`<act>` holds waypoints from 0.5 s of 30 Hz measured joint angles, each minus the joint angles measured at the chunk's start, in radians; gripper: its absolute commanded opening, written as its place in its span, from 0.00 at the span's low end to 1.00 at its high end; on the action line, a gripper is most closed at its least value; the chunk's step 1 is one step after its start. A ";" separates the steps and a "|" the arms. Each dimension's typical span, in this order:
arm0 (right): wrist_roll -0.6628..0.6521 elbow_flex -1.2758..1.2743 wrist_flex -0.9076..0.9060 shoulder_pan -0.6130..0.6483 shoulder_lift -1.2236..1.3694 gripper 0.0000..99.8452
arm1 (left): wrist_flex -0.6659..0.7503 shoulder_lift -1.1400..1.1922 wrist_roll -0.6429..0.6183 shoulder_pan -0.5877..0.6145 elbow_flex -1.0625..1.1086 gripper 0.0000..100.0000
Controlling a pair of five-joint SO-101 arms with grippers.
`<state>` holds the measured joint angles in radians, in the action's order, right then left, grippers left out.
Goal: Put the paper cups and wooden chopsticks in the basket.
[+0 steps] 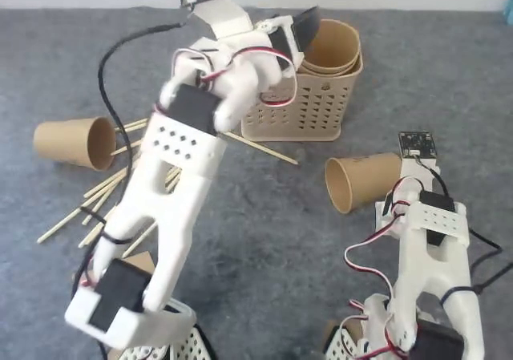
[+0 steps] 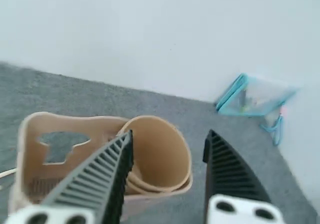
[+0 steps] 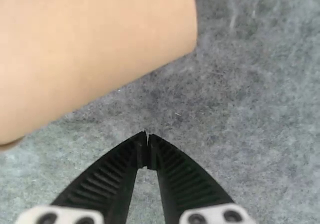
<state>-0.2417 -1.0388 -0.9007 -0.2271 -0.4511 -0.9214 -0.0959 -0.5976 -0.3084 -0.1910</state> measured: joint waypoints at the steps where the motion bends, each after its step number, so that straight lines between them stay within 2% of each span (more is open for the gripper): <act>1: 0.000 0.000 0.000 0.000 0.000 0.01 | -0.061 -0.020 0.021 0.014 -0.031 0.23; 5: 0.000 0.000 0.000 0.000 0.000 0.01 | -0.345 -0.147 0.123 0.100 -0.121 0.23; 10: 0.000 0.000 0.000 0.000 0.000 0.01 | -0.707 -0.327 0.278 0.256 -0.124 0.22; 12: 0.000 0.000 0.000 0.000 0.000 0.01 | -0.779 -0.405 0.347 0.348 -0.081 0.22; 15: 0.000 0.000 0.000 0.000 0.000 0.01 | -0.796 -0.540 0.413 0.526 0.072 0.22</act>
<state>-0.2417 -1.0388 -0.9007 -0.2271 -0.4511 -1.7177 -0.6360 -0.1849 0.2179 -0.1189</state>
